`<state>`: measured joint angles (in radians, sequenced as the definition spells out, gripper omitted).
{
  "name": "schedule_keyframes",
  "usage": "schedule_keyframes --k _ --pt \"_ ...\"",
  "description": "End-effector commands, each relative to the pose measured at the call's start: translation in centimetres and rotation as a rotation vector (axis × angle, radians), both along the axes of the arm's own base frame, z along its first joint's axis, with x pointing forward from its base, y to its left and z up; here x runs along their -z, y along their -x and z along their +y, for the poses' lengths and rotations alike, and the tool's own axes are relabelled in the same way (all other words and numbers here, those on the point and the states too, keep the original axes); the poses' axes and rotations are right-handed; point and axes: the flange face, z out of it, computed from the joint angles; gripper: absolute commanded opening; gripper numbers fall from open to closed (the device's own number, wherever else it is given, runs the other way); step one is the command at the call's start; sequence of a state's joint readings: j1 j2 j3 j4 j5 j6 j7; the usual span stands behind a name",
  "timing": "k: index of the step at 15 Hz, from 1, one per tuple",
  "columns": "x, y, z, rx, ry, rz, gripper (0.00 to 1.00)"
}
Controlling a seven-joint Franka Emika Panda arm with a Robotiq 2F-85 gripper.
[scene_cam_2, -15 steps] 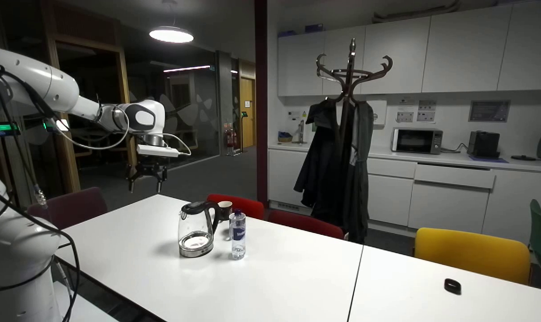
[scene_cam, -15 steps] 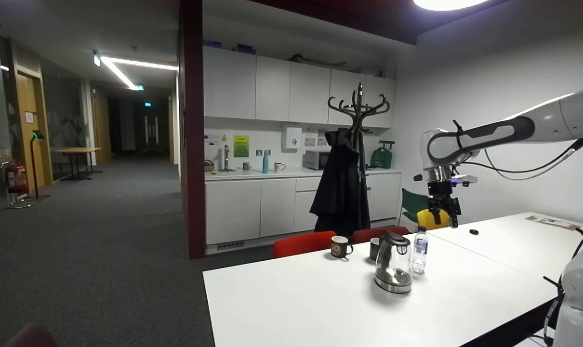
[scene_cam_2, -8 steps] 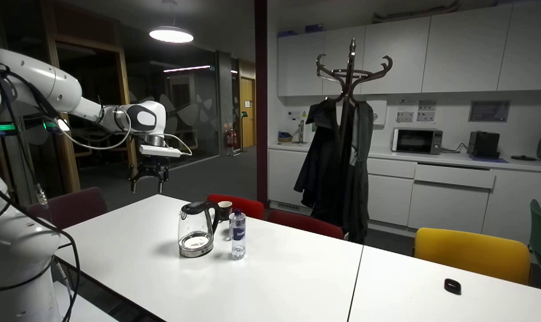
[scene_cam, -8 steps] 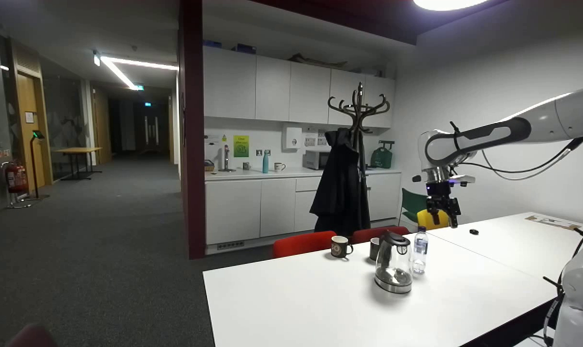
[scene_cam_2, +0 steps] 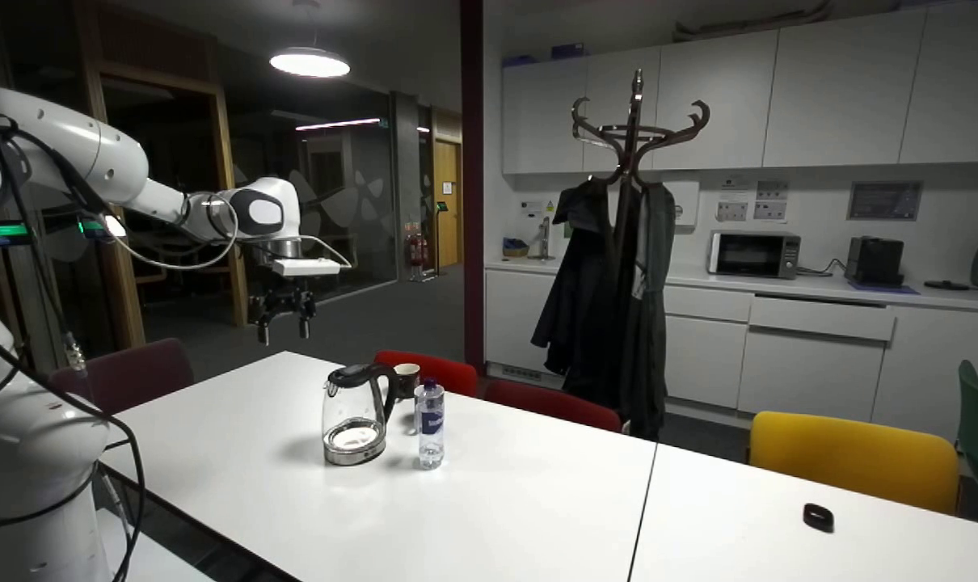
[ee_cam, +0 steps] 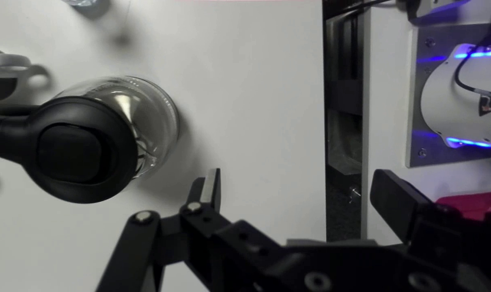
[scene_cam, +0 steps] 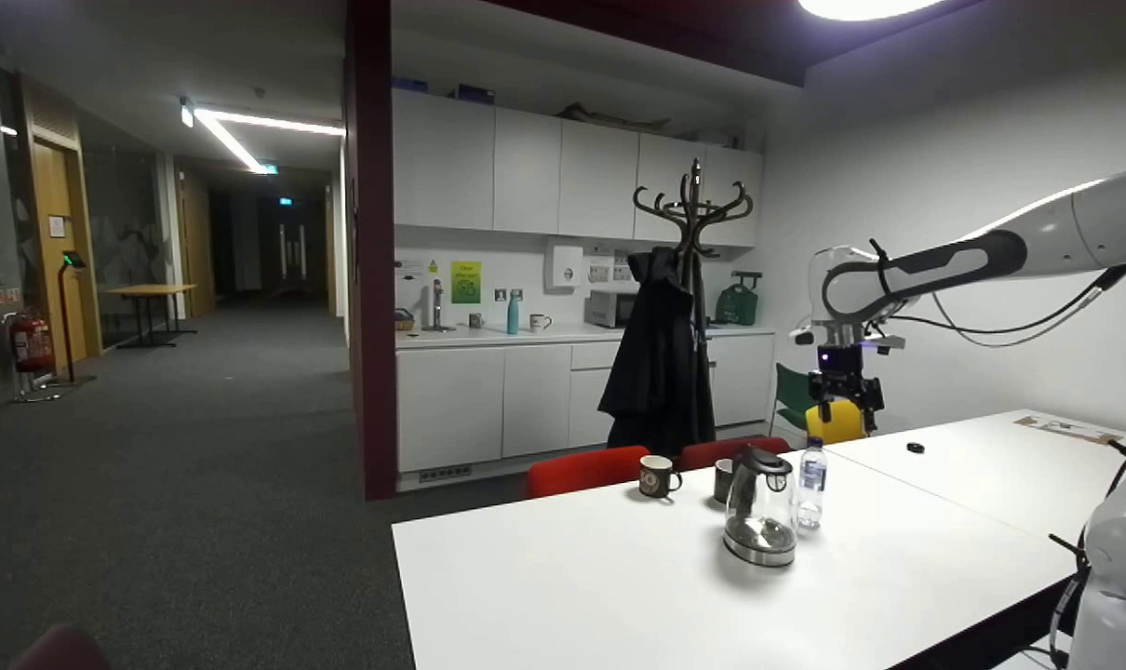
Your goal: Open the kettle
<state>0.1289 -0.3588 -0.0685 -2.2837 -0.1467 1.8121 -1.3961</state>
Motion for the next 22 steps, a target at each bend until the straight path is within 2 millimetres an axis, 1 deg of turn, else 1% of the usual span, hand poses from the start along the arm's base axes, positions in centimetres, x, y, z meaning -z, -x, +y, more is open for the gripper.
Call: schedule_keyframes --k 1,4,7,11,15,17,18,21,22 --pt "-0.7 -0.8 -0.4 -0.074 0.013 -0.127 1.0" --pt "-0.9 -1.5 -0.1 -0.09 -0.002 -0.228 1.0" --pt "-0.7 -2.2 0.2 -0.003 -0.084 -0.322 1.0" --pt "0.0 -2.3 0.3 0.12 -0.21 -0.427 1.0" --pt "0.7 -2.4 0.1 0.183 -0.267 -0.525 1.0" --pt "1.4 -2.2 -0.1 0.225 -0.259 -0.51 1.0" --pt "1.4 -3.1 0.3 0.18 -0.245 -0.488 1.0" --pt "1.8 -2.9 0.3 0.204 -0.247 -0.478 1.0" --pt "1.9 -2.9 0.2 0.206 -0.238 -0.505 1.0"
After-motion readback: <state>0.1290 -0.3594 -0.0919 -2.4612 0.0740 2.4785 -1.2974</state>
